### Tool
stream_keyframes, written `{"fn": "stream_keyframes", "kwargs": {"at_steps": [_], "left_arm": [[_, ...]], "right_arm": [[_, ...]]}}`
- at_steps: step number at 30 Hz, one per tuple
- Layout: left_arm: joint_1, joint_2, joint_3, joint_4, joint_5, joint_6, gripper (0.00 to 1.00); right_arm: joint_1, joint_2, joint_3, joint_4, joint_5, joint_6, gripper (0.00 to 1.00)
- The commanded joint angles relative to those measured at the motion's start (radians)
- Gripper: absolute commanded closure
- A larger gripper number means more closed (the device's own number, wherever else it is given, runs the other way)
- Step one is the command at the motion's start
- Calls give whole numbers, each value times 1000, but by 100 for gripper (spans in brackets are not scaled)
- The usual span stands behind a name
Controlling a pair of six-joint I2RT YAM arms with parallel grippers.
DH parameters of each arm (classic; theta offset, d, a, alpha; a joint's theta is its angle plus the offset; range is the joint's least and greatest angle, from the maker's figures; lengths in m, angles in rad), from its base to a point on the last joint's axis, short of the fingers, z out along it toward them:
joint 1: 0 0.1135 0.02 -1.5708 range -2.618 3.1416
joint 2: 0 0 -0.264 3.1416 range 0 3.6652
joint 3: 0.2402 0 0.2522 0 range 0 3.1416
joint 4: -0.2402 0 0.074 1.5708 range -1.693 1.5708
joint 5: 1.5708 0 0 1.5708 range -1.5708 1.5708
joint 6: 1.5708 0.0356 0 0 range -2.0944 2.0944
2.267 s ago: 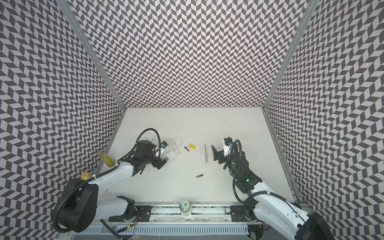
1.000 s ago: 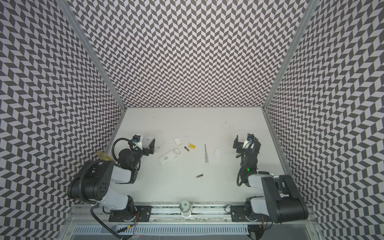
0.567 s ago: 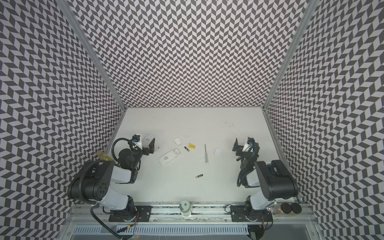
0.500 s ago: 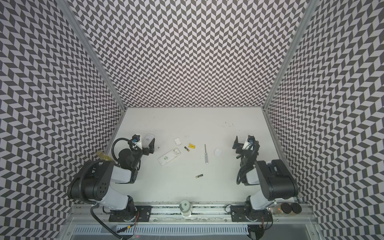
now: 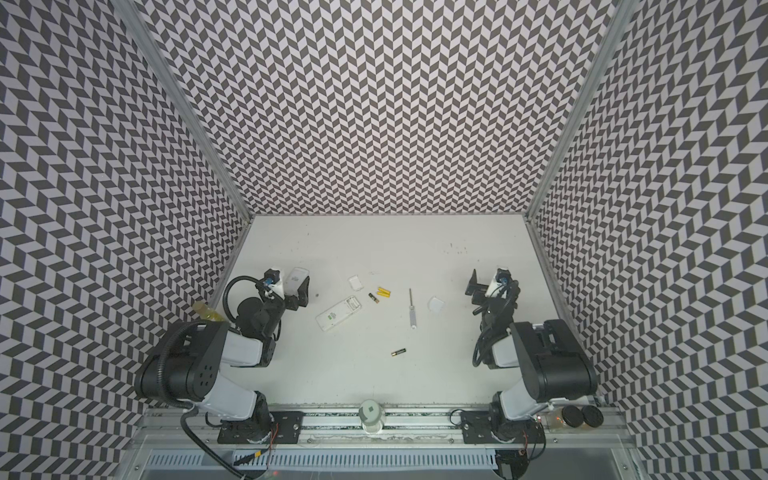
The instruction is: Unload the batteries from the remote control
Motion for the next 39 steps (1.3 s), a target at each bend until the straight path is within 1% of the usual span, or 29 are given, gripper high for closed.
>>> {"fn": "stream_keyframes", "kwargs": {"at_steps": [1, 5, 8, 10, 11, 12, 14, 16, 20, 31, 33, 35, 37, 39], "left_arm": [[5, -3, 9, 22, -9, -19, 0], [5, -3, 9, 22, -9, -20, 0], [4, -2, 10, 22, -9, -20, 0], [5, -3, 10, 22, -9, -19, 0], [5, -3, 10, 22, -8, -19, 0], [5, -3, 10, 22, -8, -19, 0], [5, -3, 10, 22, -9, -19, 0], [4, -3, 9, 22, -9, -20, 0], [4, -3, 8, 23, -8, -20, 0], [4, -7, 0, 38, -5, -18, 0], [4, -16, -38, 101, 8, -12, 0], [4, -22, -108, 222, 42, 2, 0], [4, -8, -142, 297, 81, 19, 0], [4, 1, -118, 265, 64, 12, 0]], "right_arm": [[0, -19, -80, 175, -12, -7, 1], [-1, 12, -195, 427, -35, -15, 1], [-1, 76, -196, 530, -8, -11, 1], [0, 38, -181, 444, 6, 1, 0], [-1, 27, -150, 370, 46, 19, 1], [-2, 22, -108, 293, 58, 27, 1], [-2, 11, -35, 140, 53, 27, 0], [1, 12, 12, 50, 33, 9, 0], [3, 21, -1, 93, 36, 9, 1], [2, 20, 3, 79, 36, 8, 1], [4, 20, 2, 81, 35, 6, 1], [4, 20, 3, 82, 36, 7, 1], [3, 20, 3, 81, 36, 6, 1], [4, 20, 3, 81, 36, 6, 0]]}}
